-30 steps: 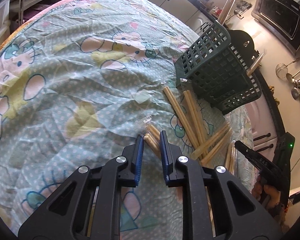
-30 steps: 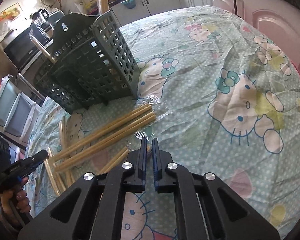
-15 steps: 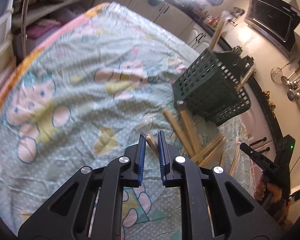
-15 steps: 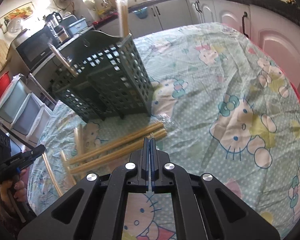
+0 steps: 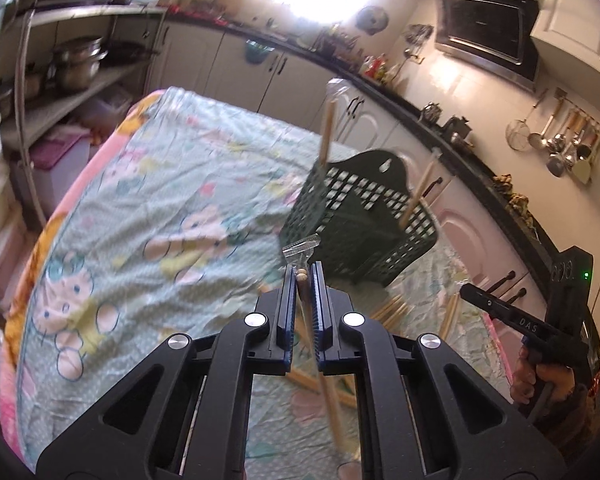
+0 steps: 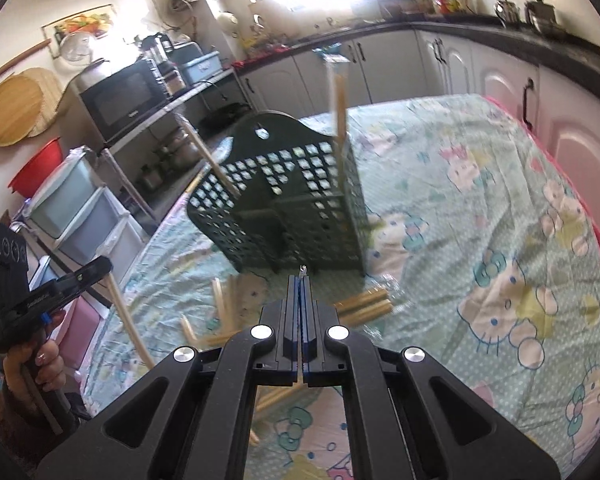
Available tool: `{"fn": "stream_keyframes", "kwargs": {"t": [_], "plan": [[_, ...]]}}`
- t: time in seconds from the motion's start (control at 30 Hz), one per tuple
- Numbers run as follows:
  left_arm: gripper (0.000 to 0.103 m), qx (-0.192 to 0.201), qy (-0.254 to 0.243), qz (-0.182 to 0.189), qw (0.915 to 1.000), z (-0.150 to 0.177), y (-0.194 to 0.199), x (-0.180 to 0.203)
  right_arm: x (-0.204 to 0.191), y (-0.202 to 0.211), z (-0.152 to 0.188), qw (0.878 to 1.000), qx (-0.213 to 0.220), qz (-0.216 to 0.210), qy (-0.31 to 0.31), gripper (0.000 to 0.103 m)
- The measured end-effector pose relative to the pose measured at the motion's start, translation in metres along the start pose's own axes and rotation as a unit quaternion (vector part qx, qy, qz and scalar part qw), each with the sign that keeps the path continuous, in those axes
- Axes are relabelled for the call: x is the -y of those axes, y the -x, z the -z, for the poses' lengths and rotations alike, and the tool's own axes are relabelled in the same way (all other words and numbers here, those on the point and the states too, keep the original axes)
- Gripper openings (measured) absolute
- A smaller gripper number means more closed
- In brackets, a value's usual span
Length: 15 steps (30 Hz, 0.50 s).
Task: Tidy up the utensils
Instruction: 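Lift both held chopsticks upright and carry them over the green caddy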
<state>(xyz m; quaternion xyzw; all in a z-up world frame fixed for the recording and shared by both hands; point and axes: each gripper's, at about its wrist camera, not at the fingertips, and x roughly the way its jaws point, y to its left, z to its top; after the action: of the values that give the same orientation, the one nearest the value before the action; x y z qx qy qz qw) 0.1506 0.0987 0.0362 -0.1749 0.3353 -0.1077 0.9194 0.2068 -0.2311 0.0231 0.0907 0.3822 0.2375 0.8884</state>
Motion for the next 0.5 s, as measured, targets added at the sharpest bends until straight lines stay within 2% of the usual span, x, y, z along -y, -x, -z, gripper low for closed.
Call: {"fn": "stream_keyframes", "kwargs": {"t": [0.3,0.5], "plan": [[0.003,0.015,-0.037,0.010,0.9991,-0.017,0.004,0.028,-0.025,0.018,-0.014,0.999,0.024,-0.007,0.041,0.001],[0.003,0.031,-0.061,0.010,0.9976,-0.032,0.008,0.043,-0.036,0.028,-0.024,0.997,0.048,0.006,0.065,0.001]]}}
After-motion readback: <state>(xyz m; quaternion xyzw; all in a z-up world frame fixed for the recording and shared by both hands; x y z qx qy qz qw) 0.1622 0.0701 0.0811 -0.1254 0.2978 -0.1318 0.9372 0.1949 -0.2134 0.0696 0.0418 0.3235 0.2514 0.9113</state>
